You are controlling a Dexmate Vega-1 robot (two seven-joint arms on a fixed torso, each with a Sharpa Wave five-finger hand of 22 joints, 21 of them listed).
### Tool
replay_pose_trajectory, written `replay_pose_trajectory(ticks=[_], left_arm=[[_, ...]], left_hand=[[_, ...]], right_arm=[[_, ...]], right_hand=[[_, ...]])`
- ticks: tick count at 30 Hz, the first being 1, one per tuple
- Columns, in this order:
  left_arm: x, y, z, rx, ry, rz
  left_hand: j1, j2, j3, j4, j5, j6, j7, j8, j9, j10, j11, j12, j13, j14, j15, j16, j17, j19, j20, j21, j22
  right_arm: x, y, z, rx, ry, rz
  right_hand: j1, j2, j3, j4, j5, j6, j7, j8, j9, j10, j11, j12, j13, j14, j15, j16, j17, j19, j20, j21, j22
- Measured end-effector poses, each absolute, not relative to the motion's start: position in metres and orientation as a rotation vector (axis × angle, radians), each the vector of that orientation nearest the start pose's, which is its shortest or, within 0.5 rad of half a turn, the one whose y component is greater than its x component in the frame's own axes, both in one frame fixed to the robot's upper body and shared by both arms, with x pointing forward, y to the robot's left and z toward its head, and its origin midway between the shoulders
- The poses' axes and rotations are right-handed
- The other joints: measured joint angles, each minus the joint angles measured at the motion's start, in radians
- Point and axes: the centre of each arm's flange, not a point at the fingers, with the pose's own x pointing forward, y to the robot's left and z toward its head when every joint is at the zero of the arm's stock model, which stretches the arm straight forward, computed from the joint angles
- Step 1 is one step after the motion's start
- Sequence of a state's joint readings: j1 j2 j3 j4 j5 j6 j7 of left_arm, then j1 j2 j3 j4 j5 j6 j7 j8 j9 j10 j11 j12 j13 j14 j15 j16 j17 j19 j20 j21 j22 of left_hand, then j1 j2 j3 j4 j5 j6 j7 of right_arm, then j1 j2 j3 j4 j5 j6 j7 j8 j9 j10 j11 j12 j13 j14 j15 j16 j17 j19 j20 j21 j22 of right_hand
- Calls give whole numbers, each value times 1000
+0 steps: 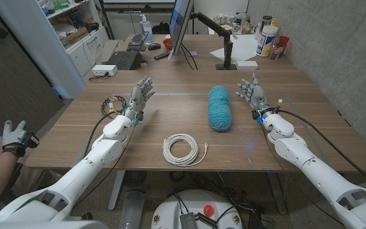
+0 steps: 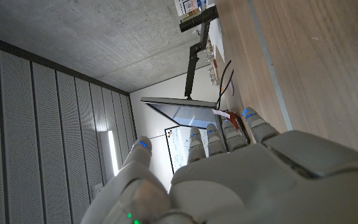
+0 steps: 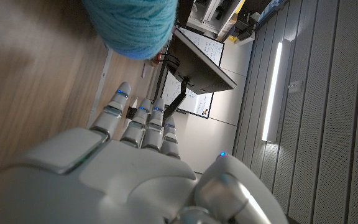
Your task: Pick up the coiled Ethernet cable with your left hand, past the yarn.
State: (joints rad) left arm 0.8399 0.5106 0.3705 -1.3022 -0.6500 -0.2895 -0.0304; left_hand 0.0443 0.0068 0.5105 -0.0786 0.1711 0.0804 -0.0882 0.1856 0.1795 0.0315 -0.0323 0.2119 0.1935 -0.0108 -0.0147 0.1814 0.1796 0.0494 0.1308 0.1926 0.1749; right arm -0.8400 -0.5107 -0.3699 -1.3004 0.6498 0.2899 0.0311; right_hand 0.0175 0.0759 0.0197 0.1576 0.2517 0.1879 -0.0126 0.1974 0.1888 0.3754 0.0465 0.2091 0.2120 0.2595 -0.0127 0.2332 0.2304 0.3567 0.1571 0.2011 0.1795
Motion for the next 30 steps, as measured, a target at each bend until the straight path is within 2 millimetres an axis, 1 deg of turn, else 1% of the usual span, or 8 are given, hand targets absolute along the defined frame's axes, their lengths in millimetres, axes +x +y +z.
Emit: replay_pose_trajectory(ticks=[23, 25, 30], left_arm=[[653, 286, -24, -46, -599, -223], [653, 286, -24, -48, -598, -225], [653, 286, -25, -51, -599, -229]], left_hand=[[0, 0, 0, 0, 0, 0, 0, 0, 0, 0, 0, 0, 0, 0, 0, 0, 0, 0, 0, 0, 0], [0, 0, 0, 0, 0, 0, 0, 0, 0, 0, 0, 0, 0, 0, 0, 0, 0, 0, 0, 0, 0], [0, 0, 0, 0, 0, 0, 0, 0, 0, 0, 0, 0, 0, -2, 2, 0, 0, 0, 0, 0, 0]], right_arm=[[652, -290, -27, 37, -594, 213], [652, -290, -27, 37, -594, 214], [652, -290, -27, 37, -594, 214]], right_hand=[[0, 0, 0, 0, 0, 0, 0, 0, 0, 0, 0, 0, 0, 0, 0, 0, 0, 0, 0, 0, 0], [0, 0, -4, 4, 0, 0, 0, 0, 0, 0, 0, 0, 0, 0, 0, 0, 0, 0, 0, 0, 0], [0, 0, -4, 4, 0, 0, 0, 0, 0, 0, 0, 0, 0, 0, 0, -1, 0, 0, 0, 0, 0]])
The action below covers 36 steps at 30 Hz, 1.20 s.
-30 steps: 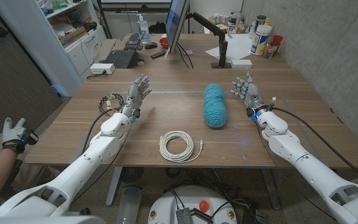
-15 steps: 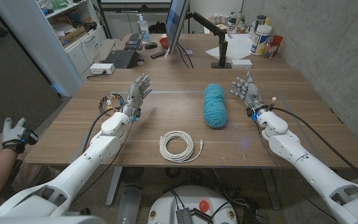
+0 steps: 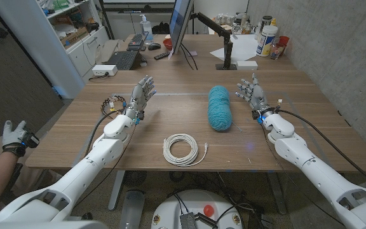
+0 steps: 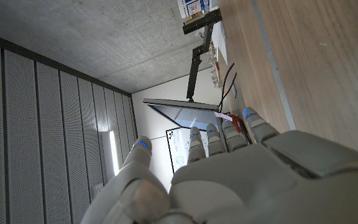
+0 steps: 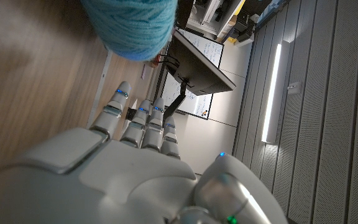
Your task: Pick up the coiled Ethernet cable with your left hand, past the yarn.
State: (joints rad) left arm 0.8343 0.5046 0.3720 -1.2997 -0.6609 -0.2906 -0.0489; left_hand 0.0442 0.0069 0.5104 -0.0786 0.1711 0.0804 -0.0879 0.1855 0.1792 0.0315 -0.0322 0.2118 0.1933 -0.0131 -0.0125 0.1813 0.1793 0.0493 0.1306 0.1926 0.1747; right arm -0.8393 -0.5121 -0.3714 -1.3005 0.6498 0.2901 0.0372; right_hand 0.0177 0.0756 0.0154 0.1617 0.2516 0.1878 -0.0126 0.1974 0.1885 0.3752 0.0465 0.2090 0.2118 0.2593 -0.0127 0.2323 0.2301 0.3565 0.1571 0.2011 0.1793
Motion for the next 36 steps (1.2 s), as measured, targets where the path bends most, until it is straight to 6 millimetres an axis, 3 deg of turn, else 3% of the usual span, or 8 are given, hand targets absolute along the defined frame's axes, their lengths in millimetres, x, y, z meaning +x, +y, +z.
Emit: replay_pose_trajectory(ticks=[21, 36], left_arm=[[644, 287, -18, 59, -605, -209], [636, 279, -13, 144, -636, -197]], left_hand=[[0, 0, 0, 0, 0, 4, -4, 0, 0, 0, 0, 0, 0, -8, -2, 0, 0, -4, 4, 0, 0], [5, 5, 1, -7, 0, 41, -2, 15, 0, 34, -16, 12, 0, 1, -11, 4, 0, 0, 0, 0, 0]], right_arm=[[652, -290, -27, 32, -596, 214], [653, -290, -26, 23, -595, 216]], right_hand=[[0, 0, 0, 0, 3, 0, 0, 0, 0, 0, 0, 0, 0, 0, 0, 0, 0, 4, -4, 0, 0], [0, 0, 0, 0, 3, 0, 0, 0, 0, 0, 0, 0, 0, 0, 0, 0, 0, 3, -4, 0, 0]])
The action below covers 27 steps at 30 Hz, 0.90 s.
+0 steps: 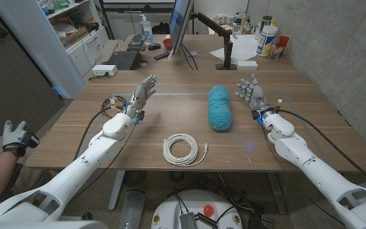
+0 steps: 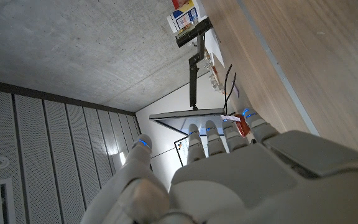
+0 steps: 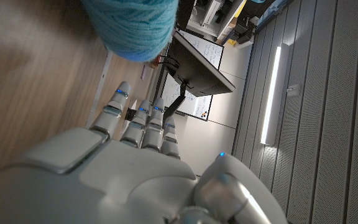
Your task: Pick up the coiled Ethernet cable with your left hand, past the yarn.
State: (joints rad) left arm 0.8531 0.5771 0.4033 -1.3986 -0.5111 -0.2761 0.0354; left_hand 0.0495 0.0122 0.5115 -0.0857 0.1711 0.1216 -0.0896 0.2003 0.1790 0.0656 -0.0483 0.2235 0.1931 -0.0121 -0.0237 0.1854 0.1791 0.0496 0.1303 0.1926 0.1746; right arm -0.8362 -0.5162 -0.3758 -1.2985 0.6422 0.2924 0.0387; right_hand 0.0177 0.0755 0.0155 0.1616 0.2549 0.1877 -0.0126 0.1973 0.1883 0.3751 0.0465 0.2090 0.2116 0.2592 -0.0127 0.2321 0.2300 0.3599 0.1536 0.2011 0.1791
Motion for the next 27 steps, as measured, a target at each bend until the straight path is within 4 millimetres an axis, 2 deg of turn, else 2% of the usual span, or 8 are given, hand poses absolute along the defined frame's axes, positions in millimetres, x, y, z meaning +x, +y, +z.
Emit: replay_pose_trajectory(ticks=[27], left_arm=[[622, 280, -5, 168, -681, -197]], left_hand=[[4, -4, 4, -4, 0, 11, 0, 0, 0, 13, -2, 0, 0, 6, -5, 0, -2, 5, -5, 4, 0]], right_arm=[[655, -287, -27, 5, -583, 224]], right_hand=[[0, 0, 0, 0, 0, -4, 4, 0, 0, 0, 0, 0, 0, 0, 0, 0, 5, 0, 0, 0, 0]])
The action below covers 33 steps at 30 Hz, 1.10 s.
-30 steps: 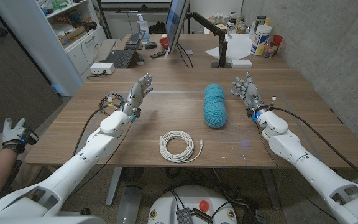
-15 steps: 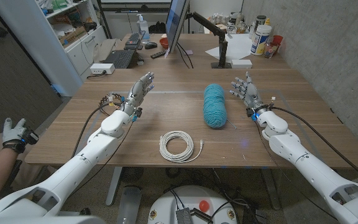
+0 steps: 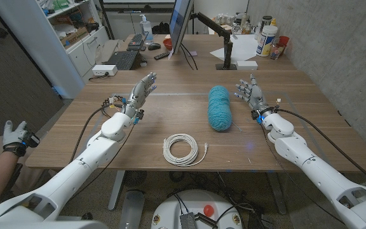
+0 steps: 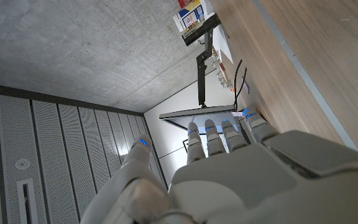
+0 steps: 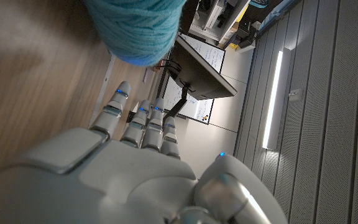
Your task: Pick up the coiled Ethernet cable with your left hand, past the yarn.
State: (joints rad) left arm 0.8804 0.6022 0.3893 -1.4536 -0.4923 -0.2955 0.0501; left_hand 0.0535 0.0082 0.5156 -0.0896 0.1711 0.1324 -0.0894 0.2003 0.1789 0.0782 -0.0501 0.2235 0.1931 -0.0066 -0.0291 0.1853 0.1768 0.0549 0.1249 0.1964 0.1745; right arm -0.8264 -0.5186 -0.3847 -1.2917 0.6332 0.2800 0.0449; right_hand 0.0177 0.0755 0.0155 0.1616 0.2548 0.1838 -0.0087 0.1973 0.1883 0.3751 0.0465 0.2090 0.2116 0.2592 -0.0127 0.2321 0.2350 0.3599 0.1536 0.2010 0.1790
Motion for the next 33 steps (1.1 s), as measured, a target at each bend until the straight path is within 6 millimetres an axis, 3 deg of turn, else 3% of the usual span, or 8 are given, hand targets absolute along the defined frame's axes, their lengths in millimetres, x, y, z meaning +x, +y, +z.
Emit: replay_pose_trajectory(ticks=[7, 16, 21, 24, 33], left_arm=[[621, 279, -4, 174, -680, -201], [620, 277, -5, 168, -678, -219], [619, 276, -5, 171, -677, -224], [619, 276, -5, 173, -675, -227], [618, 274, -8, 180, -669, -235]], left_hand=[[5, 5, 4, -4, 0, 0, 0, 0, 0, 0, 0, 0, 0, 0, 0, 0, 0, 0, 0, 0, 0], [5, 5, 0, -8, 0, 7, 7, 0, 0, 1, -1, 0, 0, 0, 0, 0, 0, 3, -11, 0, 0], [9, 9, 0, -8, 0, 7, 7, 0, 0, 6, -5, 0, 0, 0, 0, 0, 0, 4, -22, 0, 0], [9, 9, 4, -13, 0, 7, 7, 0, 0, 5, -5, 0, 0, 0, 0, 0, 0, 4, -22, 0, 0], [9, 9, 4, -13, 0, 7, 7, 0, 0, 5, -5, 0, 0, -4, -3, 0, 0, -2, -27, 0, 0]], right_arm=[[656, -288, -27, 3, -582, 223], [656, -288, -27, 4, -588, 221], [655, -288, -27, 6, -596, 218], [655, -288, -26, 8, -603, 216], [654, -288, -25, 17, -618, 209]], right_hand=[[0, 0, -2, 2, 4, 0, 0, 0, 0, -6, -1, 0, 0, -12, -12, 0, -1, 0, 0, 0, 0], [0, 0, -4, 4, 4, -4, -4, 0, 0, -24, 6, -6, 0, -63, -27, -25, -3, -22, -22, -6, -2], [0, 0, -9, 0, 8, -8, 0, 0, 0, -38, 5, -12, 0, -76, -28, -29, -8, -43, -45, -6, -2], [0, 0, -9, 0, 8, -5, 6, 0, 0, -42, 2, -12, -3, -81, -23, -33, -12, -51, -76, -14, -2], [0, 0, -9, 0, 8, -9, 9, 0, 0, -83, 7, -17, -2, -121, -24, -44, -17, -78, -104, -14, -7]])
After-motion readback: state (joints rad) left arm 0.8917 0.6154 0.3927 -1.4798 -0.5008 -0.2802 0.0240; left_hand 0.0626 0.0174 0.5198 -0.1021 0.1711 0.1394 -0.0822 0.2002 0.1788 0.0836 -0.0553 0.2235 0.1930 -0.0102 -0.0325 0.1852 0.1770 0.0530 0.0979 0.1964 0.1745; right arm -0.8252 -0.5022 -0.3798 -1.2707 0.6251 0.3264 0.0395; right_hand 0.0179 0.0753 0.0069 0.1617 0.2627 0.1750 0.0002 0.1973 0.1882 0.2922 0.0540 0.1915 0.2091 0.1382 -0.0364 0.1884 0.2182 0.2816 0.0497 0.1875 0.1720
